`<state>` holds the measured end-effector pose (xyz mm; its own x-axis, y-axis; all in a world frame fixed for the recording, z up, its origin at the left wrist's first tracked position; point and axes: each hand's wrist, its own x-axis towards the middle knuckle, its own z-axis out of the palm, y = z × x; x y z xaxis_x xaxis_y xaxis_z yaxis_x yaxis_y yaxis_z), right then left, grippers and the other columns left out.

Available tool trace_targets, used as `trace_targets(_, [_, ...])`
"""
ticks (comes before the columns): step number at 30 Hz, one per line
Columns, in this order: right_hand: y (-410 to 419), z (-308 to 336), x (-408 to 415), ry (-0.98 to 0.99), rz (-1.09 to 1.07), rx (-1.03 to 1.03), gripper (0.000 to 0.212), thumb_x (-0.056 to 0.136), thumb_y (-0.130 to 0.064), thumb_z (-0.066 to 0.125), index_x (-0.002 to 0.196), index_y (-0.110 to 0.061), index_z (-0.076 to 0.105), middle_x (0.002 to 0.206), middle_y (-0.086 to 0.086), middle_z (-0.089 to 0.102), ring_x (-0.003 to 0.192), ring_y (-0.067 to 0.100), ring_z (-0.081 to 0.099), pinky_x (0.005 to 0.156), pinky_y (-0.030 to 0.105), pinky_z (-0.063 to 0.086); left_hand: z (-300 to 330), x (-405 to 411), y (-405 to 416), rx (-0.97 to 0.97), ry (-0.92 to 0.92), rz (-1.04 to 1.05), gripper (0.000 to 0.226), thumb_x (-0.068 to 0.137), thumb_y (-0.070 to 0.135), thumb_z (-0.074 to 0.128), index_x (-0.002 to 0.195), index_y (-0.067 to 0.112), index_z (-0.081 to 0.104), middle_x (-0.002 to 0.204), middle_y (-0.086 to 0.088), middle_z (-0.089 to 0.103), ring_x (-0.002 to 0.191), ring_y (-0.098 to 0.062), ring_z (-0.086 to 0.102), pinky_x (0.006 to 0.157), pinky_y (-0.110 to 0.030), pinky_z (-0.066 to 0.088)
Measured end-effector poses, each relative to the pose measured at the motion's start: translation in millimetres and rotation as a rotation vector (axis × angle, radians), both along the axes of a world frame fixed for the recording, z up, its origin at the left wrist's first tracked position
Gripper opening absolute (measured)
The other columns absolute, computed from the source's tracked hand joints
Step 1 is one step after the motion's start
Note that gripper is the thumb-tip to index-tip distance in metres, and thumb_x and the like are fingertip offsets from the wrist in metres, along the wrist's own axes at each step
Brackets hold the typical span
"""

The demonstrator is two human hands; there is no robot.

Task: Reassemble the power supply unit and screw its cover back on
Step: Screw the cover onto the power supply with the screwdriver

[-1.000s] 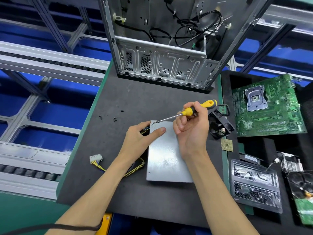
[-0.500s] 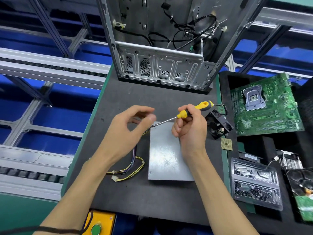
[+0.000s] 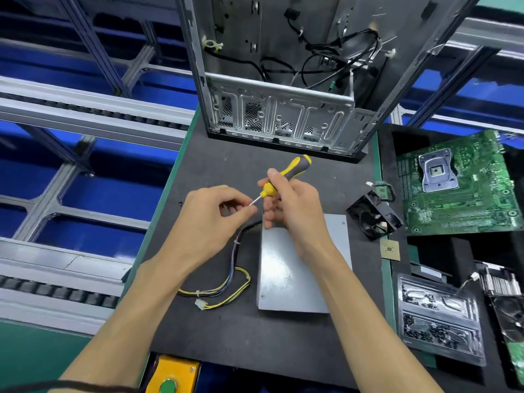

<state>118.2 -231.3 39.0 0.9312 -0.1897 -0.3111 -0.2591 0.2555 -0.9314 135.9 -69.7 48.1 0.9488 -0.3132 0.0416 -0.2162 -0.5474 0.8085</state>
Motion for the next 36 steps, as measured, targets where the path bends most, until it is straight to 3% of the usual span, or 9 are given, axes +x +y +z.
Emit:
trace_targets(6, [4.5, -1.1, 17.3, 0.121, 0.068, -0.199, 0.033, 0.104, -0.031, 0.059, 0.091, -0.005, 0.074, 0.052, 0.002, 0.061, 0.040, 0.016, 0.054, 0.041, 0.024, 0.048, -28.0, 13.2, 25.5, -0.004, 0.059, 0.133, 0.003, 0.086, 0.022, 0.080, 0.086, 0.022, 0.083, 0.067, 0.011, 0.066, 0.060, -0.001, 0.054, 0.056, -0.011, 0.037])
trace_targets(10, [-11.9, -4.8, 15.0, 0.080, 0.006, -0.397, 0.028, 0.101, -0.031, 0.059, 0.086, -0.018, 0.078, 0.049, -0.001, 0.059, 0.041, 0.016, 0.049, 0.039, 0.025, 0.041, -57.6, 12.2, 32.5, 0.040, 0.121, 0.225, 0.004, 0.086, 0.021, 0.080, 0.086, 0.021, 0.084, 0.067, 0.010, 0.069, 0.061, -0.001, 0.056, 0.057, -0.011, 0.037])
trace_targets(13, [-27.8, -4.8, 11.1, -0.013, -0.068, -0.531, 0.027, 0.101, -0.031, 0.057, 0.082, -0.025, 0.076, 0.049, -0.002, 0.057, 0.043, 0.010, 0.048, 0.047, 0.025, 0.040, -75.8, 9.3, 32.7, 0.098, 0.139, 0.231, 0.005, 0.087, 0.021, 0.079, 0.086, 0.023, 0.084, 0.069, 0.011, 0.068, 0.067, -0.002, 0.058, 0.059, -0.012, 0.038])
trace_targets(17, [-43.1, -7.2, 6.5, -0.087, -0.115, -0.660, 0.025, 0.098, -0.029, 0.058, 0.078, -0.029, 0.073, 0.057, 0.007, 0.053, 0.053, 0.011, 0.044, 0.057, 0.026, 0.039, -88.1, 7.0, 28.7, 0.287, 0.047, 0.174, 0.010, 0.089, 0.026, 0.076, 0.096, 0.024, 0.083, 0.075, 0.005, 0.064, 0.085, -0.019, 0.054, 0.070, -0.036, 0.046])
trace_targets(21, [-46.3, -10.1, -3.4, -0.124, -0.094, -0.808, 0.018, 0.096, -0.021, 0.062, 0.081, -0.021, 0.074, 0.067, -0.002, 0.063, 0.059, 0.006, 0.049, 0.058, 0.014, 0.039, -87.4, 3.4, 26.8, 0.435, -0.086, 0.130, 0.014, 0.091, 0.028, 0.075, 0.101, 0.023, 0.083, 0.080, 0.000, 0.061, 0.088, -0.026, 0.051, 0.075, -0.039, 0.042])
trace_targets(26, [-53.0, -13.6, -13.6, -0.127, 0.023, -0.993, 0.014, 0.096, -0.022, 0.064, 0.085, -0.019, 0.072, 0.078, -0.007, 0.067, 0.078, 0.012, 0.059, 0.076, 0.032, 0.050, -79.1, -3.9, 29.6, 0.593, -0.098, 0.072, 0.027, 0.095, 0.033, 0.068, 0.118, 0.021, 0.076, 0.095, 0.001, 0.069, 0.098, -0.026, 0.055, 0.085, -0.038, 0.035])
trace_targets(29, [-60.7, -15.0, -22.6, -0.108, 0.067, -1.038, 0.011, 0.097, -0.023, 0.063, 0.090, -0.022, 0.072, 0.090, -0.008, 0.068, 0.090, 0.012, 0.059, 0.086, 0.031, 0.048, -62.4, -14.1, 27.6, 0.371, -0.113, 0.042, 0.028, 0.093, 0.029, 0.072, 0.120, 0.021, 0.074, 0.096, 0.005, 0.064, 0.100, -0.021, 0.055, 0.087, -0.032, 0.034])
trace_targets(32, [-71.5, -18.6, -34.1, -0.055, 0.067, -1.041, 0.012, 0.100, -0.025, 0.060, 0.101, -0.022, 0.071, 0.102, -0.006, 0.067, 0.101, 0.011, 0.059, 0.089, 0.027, 0.045, -42.0, -34.8, 25.8, -0.022, 0.082, -0.135, 0.036, 0.087, 0.025, 0.078, 0.122, 0.029, 0.070, 0.098, 0.012, 0.067, 0.097, -0.013, 0.061, 0.088, -0.024, 0.045])
trace_targets(36, [-89.2, -26.4, -51.5, 0.064, -0.039, -0.854, 0.022, 0.105, -0.034, 0.048, 0.115, -0.026, 0.067, 0.109, -0.014, 0.067, 0.095, -0.009, 0.057, 0.080, 0.008, 0.039, -39.3, -52.4, 23.1, 0.022, 0.280, -0.448, 0.083, 0.073, 0.053, 0.082, 0.145, 0.040, 0.042, 0.131, 0.027, 0.051, 0.128, 0.001, 0.049, 0.099, -0.010, 0.039])
